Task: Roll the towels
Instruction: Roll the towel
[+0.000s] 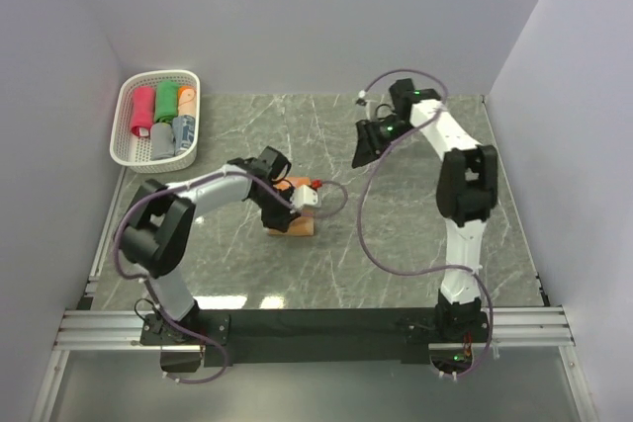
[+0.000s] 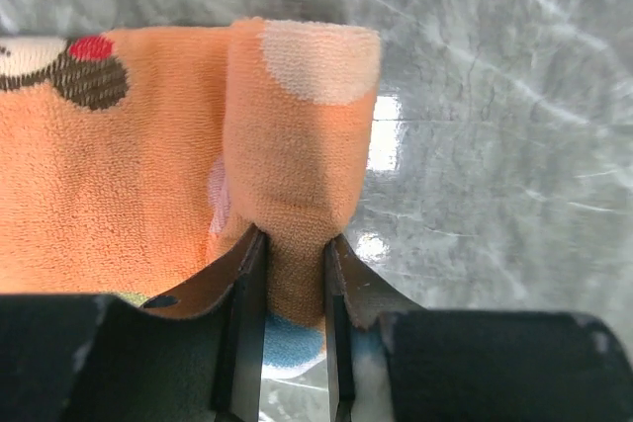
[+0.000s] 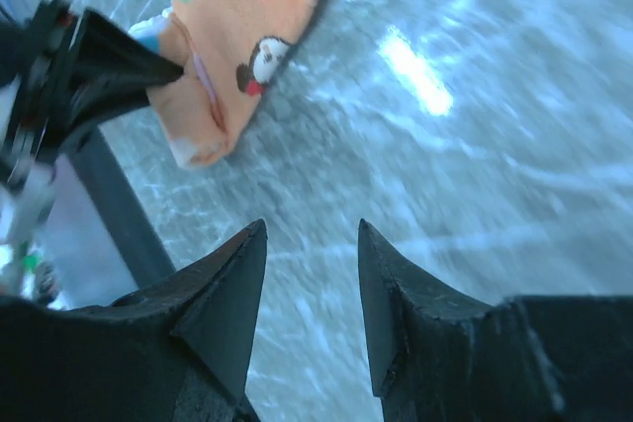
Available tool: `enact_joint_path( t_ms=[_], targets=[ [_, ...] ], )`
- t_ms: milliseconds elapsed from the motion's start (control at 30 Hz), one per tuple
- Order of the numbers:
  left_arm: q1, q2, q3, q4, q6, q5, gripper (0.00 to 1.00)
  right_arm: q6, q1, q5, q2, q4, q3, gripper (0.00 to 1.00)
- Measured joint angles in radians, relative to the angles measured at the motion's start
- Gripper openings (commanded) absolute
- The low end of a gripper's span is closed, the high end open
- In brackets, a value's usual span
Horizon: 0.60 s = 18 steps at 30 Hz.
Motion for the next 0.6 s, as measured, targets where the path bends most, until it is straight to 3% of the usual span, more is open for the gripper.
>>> enact_joint_path(
  t_ms=[233, 367, 467, 600],
  targets=[
    [0.105, 0.264, 0.327, -0.327, -0.063, 0.172, 0.06, -0.021, -0.098, 0.068, -0.312, 0.102, -0.272, 0.49],
    [0.171, 0.426, 0.506, -0.502, -0.099, 0.284, 0.09, -0.032, -0.094, 0.115, -0.524, 0.212, -0.521, 0.49],
    [0.209, 0.525, 0.611, -0.615, -0.110, 0.348, 0.10, -0.043, -0.023, 0.173, -0.647, 0.283, -0.678, 0.50],
    [0.235, 0.593, 0.676, -0.701, -0.107, 0.395, 0.12, -0.048, 0.195, 0.279, -0.710, 0.398, -0.784, 0.53]
  ],
)
